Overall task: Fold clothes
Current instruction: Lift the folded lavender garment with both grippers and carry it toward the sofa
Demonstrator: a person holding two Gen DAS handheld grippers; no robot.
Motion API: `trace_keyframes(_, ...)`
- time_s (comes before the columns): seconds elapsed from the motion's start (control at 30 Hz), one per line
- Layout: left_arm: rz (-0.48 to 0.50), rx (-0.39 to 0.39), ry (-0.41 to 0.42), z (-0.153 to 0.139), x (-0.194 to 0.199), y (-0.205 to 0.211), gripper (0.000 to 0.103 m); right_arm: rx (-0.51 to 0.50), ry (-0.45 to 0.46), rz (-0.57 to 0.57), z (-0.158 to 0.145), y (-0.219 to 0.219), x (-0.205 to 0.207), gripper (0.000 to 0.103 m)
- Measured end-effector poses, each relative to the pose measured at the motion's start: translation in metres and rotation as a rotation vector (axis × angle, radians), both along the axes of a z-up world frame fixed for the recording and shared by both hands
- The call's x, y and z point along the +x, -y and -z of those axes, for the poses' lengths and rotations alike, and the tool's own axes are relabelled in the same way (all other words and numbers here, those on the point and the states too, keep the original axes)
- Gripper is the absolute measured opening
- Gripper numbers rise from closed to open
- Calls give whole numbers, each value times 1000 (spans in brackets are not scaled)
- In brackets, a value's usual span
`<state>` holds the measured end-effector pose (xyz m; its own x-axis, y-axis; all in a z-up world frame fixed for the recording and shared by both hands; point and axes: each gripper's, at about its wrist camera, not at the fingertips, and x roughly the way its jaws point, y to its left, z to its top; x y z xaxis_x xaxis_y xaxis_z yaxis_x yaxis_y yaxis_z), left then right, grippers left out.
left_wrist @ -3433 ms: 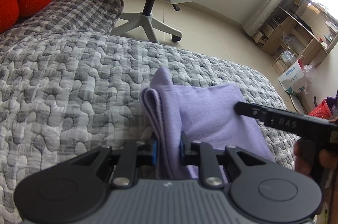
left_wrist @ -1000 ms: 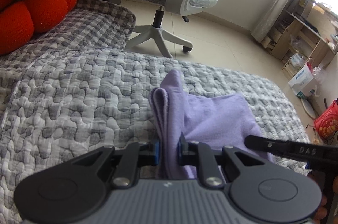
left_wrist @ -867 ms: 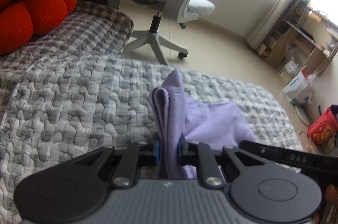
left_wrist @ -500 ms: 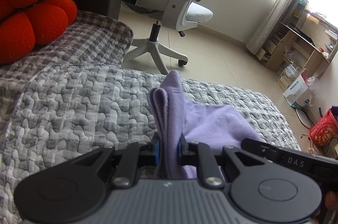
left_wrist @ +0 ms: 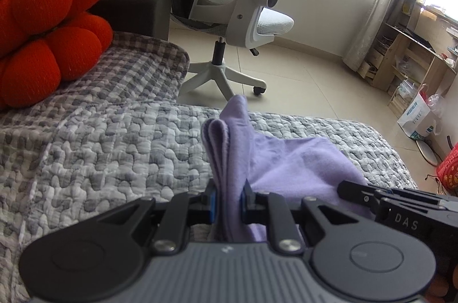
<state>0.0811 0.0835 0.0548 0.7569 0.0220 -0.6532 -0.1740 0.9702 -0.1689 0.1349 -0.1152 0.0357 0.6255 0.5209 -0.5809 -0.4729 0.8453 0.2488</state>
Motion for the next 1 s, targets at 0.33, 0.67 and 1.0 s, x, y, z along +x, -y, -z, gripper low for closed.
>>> trace_keyframes(0.33, -4, 16, 35, -9, -11, -7, 16, -28, 57, 21, -13, -20, -11, 14)
trace_keyframes(0.67, -28, 28, 62, -21, -26, -17, 16, -56, 110, 44, -21, -41, -24, 14)
trace_keyframes(1.0, -55, 30, 85, -33, -35, -36, 16, -54, 147, 48, -34, -61, -36, 14)
